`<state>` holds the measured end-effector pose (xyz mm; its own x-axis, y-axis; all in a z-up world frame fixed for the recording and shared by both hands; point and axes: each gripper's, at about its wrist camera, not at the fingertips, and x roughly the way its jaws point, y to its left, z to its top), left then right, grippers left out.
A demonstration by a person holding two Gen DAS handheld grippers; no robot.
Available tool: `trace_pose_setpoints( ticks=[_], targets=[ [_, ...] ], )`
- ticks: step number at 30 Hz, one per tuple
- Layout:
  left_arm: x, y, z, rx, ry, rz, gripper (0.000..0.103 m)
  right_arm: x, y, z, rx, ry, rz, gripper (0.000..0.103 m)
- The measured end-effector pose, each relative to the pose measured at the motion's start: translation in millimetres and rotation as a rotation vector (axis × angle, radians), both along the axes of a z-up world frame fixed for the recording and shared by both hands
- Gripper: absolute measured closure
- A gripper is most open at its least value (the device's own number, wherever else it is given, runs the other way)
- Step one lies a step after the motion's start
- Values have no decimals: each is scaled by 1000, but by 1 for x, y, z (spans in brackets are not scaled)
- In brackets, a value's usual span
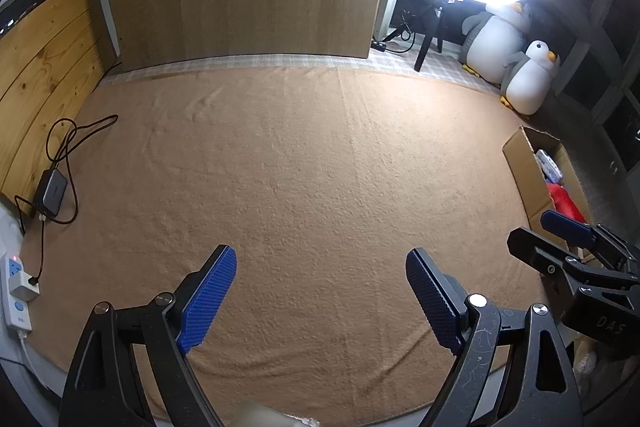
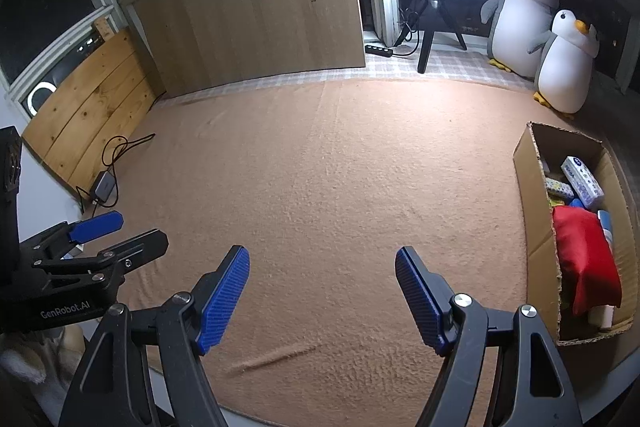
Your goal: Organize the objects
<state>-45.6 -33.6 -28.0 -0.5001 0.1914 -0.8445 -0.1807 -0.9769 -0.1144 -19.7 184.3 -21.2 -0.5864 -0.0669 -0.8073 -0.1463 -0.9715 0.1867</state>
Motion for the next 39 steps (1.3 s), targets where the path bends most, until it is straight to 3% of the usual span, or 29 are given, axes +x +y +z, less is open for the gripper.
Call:
trace_pose_setpoints(
  ticks=[39],
  targets=[
    [-6, 10, -6, -6, -8, -7, 14, -5, 9, -2, -2, -6, -8, 31]
  ],
)
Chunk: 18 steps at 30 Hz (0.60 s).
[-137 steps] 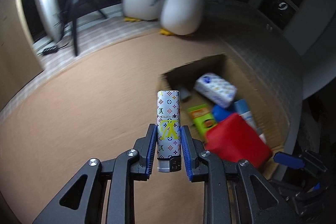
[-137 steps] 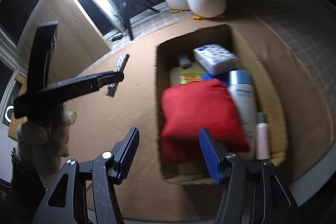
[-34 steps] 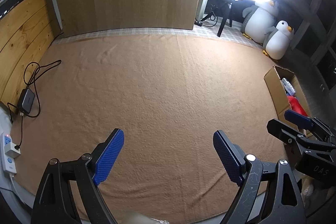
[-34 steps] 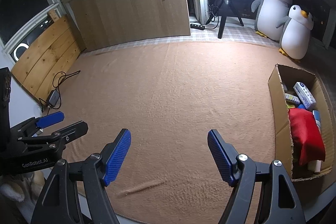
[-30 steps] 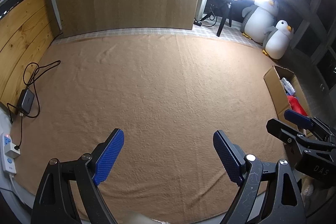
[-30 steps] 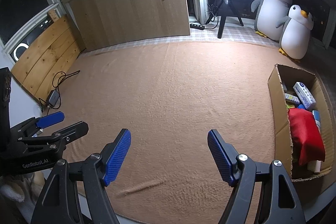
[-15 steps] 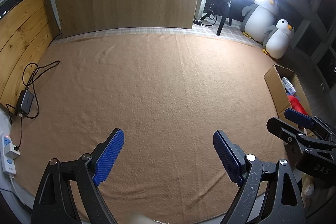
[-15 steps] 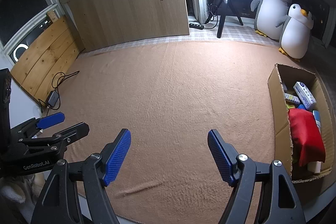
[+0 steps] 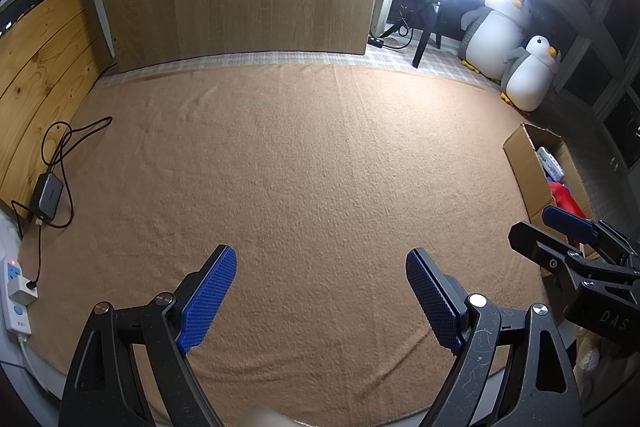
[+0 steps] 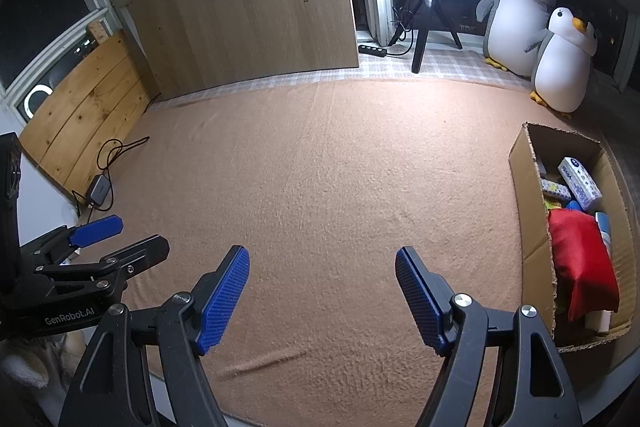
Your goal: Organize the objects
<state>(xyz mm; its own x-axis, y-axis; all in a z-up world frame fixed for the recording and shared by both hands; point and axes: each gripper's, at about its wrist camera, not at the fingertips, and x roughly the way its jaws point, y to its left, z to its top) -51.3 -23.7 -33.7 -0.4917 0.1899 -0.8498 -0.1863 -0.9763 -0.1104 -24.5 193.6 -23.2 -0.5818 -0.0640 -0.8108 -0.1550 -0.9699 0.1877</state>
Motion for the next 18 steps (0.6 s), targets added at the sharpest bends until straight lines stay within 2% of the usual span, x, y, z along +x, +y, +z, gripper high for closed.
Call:
trace_pose_setpoints(
  ticks=[18],
  targets=[
    [-7, -2, -2, -6, -5, -11, 14, -2, 2, -2, -7, -5, 1, 31]
  ],
)
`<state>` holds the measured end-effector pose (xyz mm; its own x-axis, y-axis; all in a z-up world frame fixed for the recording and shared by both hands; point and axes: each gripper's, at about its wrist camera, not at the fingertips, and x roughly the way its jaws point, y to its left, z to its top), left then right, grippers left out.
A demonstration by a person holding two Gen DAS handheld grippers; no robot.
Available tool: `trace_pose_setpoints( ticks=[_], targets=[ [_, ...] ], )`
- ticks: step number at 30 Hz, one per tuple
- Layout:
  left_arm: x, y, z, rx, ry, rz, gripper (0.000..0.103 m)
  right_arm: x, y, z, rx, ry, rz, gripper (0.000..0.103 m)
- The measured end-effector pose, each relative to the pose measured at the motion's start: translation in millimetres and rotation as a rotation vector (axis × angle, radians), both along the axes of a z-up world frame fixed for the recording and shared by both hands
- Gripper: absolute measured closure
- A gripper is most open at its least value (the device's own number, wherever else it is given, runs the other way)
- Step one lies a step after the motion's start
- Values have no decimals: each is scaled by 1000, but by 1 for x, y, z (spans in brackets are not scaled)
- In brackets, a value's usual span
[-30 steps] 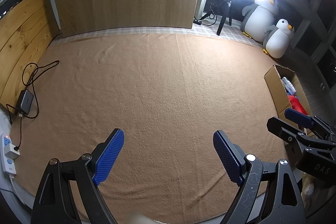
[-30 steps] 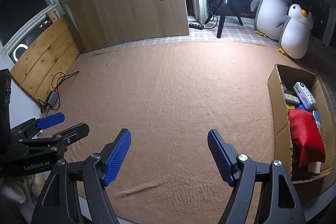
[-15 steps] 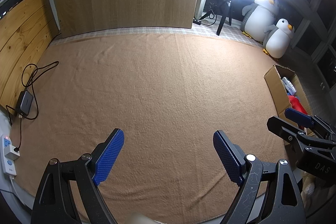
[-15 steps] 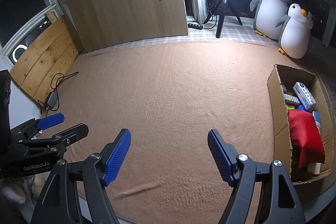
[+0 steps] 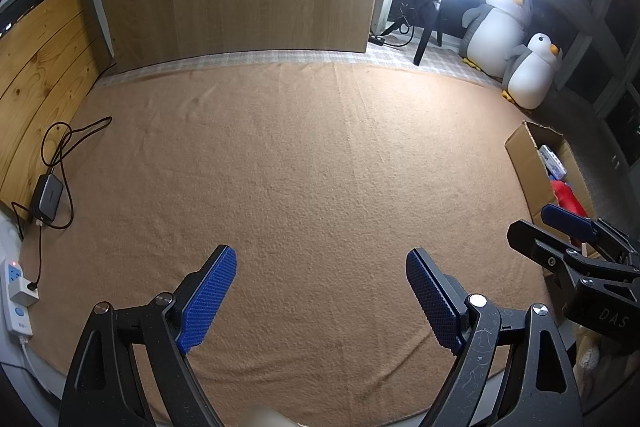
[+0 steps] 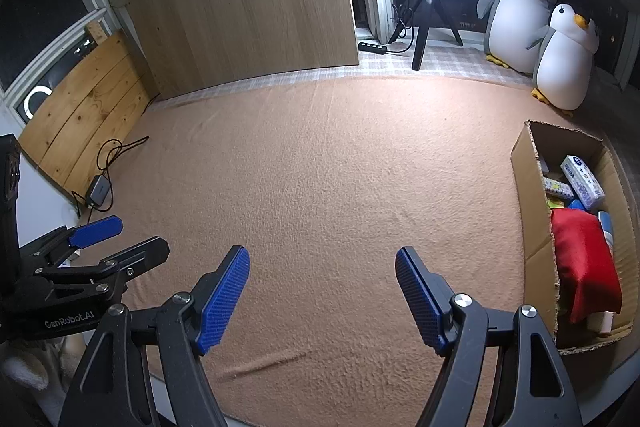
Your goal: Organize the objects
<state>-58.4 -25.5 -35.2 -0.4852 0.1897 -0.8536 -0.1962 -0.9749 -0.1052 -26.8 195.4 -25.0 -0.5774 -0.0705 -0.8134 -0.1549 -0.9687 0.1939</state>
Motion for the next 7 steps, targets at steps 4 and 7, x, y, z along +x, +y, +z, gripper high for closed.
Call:
trace_pose_setpoints(
  ticks=[4, 7],
  targets=[
    [-1, -1, -2, -1, 0, 0, 14, -2, 0, -2, -4, -4, 1, 31],
    [-5, -4, -8, 0, -13, 1, 12, -3, 0, -5, -9, -9, -2, 31]
  ],
)
